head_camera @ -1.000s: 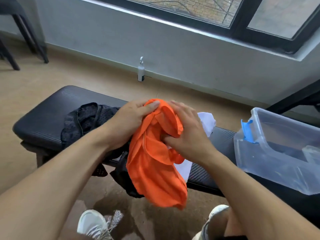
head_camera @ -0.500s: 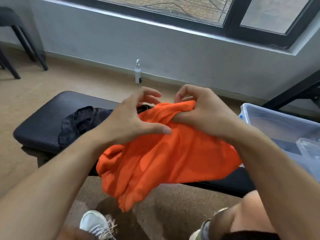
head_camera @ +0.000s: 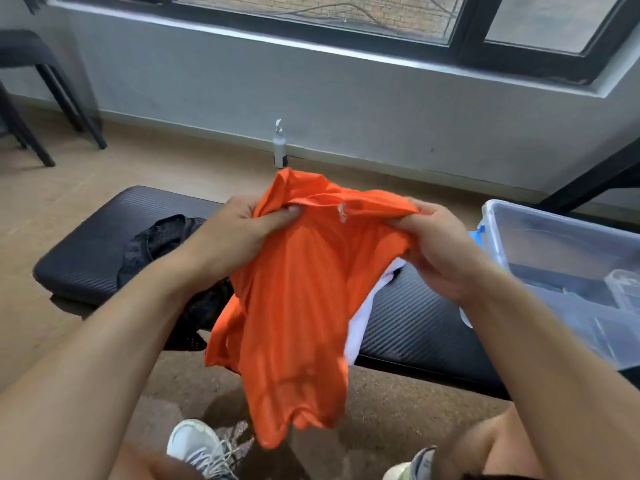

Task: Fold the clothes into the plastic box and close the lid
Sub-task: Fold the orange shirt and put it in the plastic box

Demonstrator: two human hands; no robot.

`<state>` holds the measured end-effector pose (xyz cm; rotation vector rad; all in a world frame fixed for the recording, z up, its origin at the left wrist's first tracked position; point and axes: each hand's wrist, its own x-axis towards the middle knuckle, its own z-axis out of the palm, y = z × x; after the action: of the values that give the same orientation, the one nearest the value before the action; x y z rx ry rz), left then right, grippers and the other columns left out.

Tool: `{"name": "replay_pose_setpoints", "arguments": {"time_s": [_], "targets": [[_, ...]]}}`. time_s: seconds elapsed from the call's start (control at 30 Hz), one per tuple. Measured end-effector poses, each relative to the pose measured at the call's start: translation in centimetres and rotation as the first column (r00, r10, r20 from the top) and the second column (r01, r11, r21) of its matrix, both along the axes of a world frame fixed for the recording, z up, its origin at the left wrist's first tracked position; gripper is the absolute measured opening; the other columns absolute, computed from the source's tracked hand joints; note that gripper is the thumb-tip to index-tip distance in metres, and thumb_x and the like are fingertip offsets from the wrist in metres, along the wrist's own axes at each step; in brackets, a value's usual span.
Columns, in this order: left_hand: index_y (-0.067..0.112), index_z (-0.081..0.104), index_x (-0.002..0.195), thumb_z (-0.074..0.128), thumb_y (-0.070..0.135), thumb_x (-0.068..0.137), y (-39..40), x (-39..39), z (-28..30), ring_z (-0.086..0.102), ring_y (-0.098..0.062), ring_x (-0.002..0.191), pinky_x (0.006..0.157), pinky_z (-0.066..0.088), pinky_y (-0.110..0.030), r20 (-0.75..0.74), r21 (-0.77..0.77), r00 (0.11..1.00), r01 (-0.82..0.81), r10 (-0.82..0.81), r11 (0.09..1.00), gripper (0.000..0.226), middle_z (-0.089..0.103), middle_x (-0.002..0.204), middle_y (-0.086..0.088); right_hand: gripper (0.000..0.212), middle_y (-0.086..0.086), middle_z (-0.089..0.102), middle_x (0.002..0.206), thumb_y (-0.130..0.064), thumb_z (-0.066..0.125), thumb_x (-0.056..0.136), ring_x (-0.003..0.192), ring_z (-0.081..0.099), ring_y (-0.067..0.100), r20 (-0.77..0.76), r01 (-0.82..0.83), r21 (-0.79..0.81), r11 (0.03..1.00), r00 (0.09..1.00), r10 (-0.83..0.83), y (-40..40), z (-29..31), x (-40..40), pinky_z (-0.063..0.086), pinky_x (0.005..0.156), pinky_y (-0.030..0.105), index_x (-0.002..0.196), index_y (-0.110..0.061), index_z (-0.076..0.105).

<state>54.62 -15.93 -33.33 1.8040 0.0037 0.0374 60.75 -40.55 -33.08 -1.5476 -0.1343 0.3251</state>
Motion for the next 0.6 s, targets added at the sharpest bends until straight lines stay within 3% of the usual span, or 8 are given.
{"name": "replay_pose_setpoints", "arguments": {"time_s": [0.07,0.13,0.17,0.27,0.33,0.43,0.5,0.6], "targets": [[-0.004,0.071,0.098,0.066,0.051,0.087,-0.2,-0.1,0.0,0.072,-0.031,0.087,0.087,0.055,-0.054,-0.027,-0.01,1.0,0.009,-0.009,1.0,0.056,0.077,0.101,-0.016,0.03,0.012,0.074,0.101,-0.003,0.059,0.094,0.077,0.069,0.011,-0.053,0.062,0.14,0.988,0.997,-0.055,0.1,0.6,0.1,0.054,0.063,0.019,0.122,0.0,0.068],[-0.009,0.061,0.084,0.065,0.061,0.088,-0.3,0.2,0.0,0.056,-0.03,0.068,0.066,0.045,-0.047,-0.033,-0.026,0.999,-0.028,0.027,0.999,0.07,0.066,0.081,-0.014,0.034,0.014,0.073,0.105,-0.008,0.065,0.091,0.083,0.071,0.016,-0.153,0.043,0.201,0.979,0.988,-0.012,0.2,0.9,-0.2,0.058,0.069,0.026,0.124,0.002,0.066],[-0.007,0.059,0.082,0.063,0.066,0.085,-0.2,0.4,-0.1,0.049,-0.028,0.067,0.065,0.039,-0.042,-0.02,-0.031,0.997,-0.076,0.075,0.997,0.074,0.059,0.079,-0.011,0.035,0.015,0.073,0.105,-0.011,0.068,0.089,0.085,0.071,0.018,-0.177,0.027,0.202,0.979,0.984,0.009,0.2,0.9,-0.4,0.059,0.073,0.027,0.122,0.001,0.066],[-0.01,0.062,0.102,0.065,0.069,0.079,-0.3,1.0,-0.4,0.057,-0.03,0.077,0.076,0.049,-0.049,-0.001,-0.113,0.978,-0.209,0.211,0.971,0.082,0.068,0.089,-0.025,0.026,0.009,0.073,0.091,-0.015,0.078,0.079,0.08,0.069,0.016,-0.108,-0.001,0.131,0.991,0.994,0.015,0.3,0.7,-0.7,0.057,0.074,0.026,0.102,-0.008,0.07],[0.003,0.075,0.098,0.066,0.054,0.089,-1.0,0.9,-0.5,0.064,-0.029,0.081,0.082,0.052,-0.048,-0.022,-0.151,0.979,-0.201,0.2,0.968,0.052,0.072,0.097,-0.031,0.025,0.006,0.072,0.087,-0.021,0.083,0.069,0.08,0.067,0.015,-0.022,-0.006,0.068,0.998,1.0,0.008,0.4,0.5,-0.9,0.055,0.075,0.027,0.09,-0.013,0.072],[0.019,0.081,0.097,0.06,0.037,0.099,-2.7,0.4,-0.9,0.075,-0.031,0.089,0.09,0.057,-0.046,-0.104,-0.17,0.992,-0.086,0.069,0.982,0.028,0.078,0.094,-0.014,0.023,0.005,0.073,0.086,-0.028,0.086,0.065,0.08,0.068,0.015,0.083,-0.032,-0.001,1.0,0.996,0.032,0.7,0.0,-1.1,0.055,0.075,0.029,0.084,-0.019,0.075],[0.014,0.079,0.097,0.059,0.04,0.099,-4.0,-0.3,-0.8,0.074,-0.038,0.093,0.094,0.057,-0.055,-0.136,-0.188,0.991,-0.011,-0.015,0.982,0.033,0.078,0.096,-0.018,0.022,0.005,0.074,0.087,-0.031,0.085,0.068,0.081,0.069,0.016,0.138,-0.037,-0.033,0.999,0.99,0.041,0.9,0.0,-1.3,0.056,0.075,0.031,0.084,-0.021,0.076],[0.0,0.073,0.105,0.058,0.036,0.099,-5.2,-1.0,-0.3,0.073,-0.039,0.095,0.093,0.057,-0.052,-0.113,-0.214,0.99,0.057,-0.083,0.975,0.039,0.076,0.101,-0.023,0.017,0.005,0.073,0.084,-0.033,0.083,0.072,0.079,0.068,0.017,0.174,-0.083,-0.011,0.997,0.981,0.083,0.9,0.1,-1.6,0.056,0.073,0.032,0.082,-0.021,0.075]]}}
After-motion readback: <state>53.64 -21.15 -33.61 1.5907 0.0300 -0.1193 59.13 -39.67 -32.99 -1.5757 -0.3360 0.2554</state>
